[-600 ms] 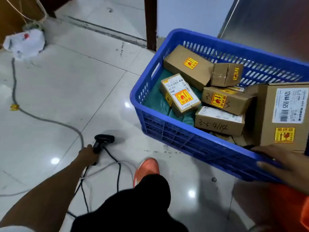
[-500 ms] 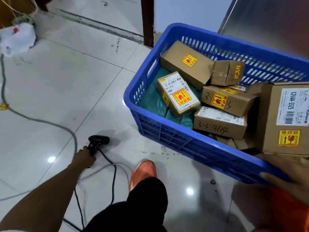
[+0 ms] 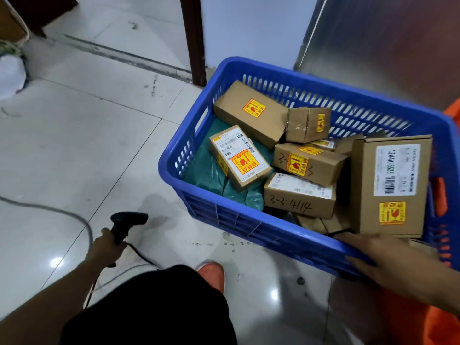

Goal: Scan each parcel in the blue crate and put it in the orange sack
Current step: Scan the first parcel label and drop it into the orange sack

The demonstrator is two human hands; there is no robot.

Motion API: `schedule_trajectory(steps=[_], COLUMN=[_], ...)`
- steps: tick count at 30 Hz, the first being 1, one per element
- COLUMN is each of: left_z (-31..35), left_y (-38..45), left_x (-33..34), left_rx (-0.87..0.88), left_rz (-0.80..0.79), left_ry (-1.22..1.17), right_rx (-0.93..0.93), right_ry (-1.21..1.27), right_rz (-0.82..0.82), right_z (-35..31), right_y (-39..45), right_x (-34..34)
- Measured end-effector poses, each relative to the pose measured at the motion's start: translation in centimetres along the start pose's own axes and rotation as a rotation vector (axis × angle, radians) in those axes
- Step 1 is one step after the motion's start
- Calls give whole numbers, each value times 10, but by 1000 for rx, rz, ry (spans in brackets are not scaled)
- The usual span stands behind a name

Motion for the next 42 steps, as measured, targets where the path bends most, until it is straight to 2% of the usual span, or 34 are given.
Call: schedule_trajectory(steps=[2,7,13,16,22,28,34,42], left_z=[11,47,139,183,275,345,353,364], left_y=[-4,-15,-79,-118,-210,-302,-325,-323], left_x=[-25,-103,-200,-240,-269,-237,-170,-164], left_rx=[38,119,385,499,710,788,720,718], left_rz=[44,208,391,419,273,35,-168,-173], left_ry=[-81,-326,-547,-636,-638,-758,-766,-756], right_rx=[28,55,73,79,81,32,4,-23], right_ry=[-80,-74,-102,-109,-127,-76,-34,-109], right_rz=[-18,4,54,53,64,36,-80,-191], right_z=[1,-4,-4,-10,-22,-40,-41,-33], right_y=[0,-14,-20,-24,-36,-52,-66,-72], right_x=[2,6,7,3,-6,-11,4,10])
Point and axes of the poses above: each hand's wrist, its own y-axis towards the middle knuckle, its own x-axis out of the palm, z = x × y, the point moved 4 cm from there along y, towards the middle knuckle, and after that the axes turned 1 degree about x, right-handed, at the moved point
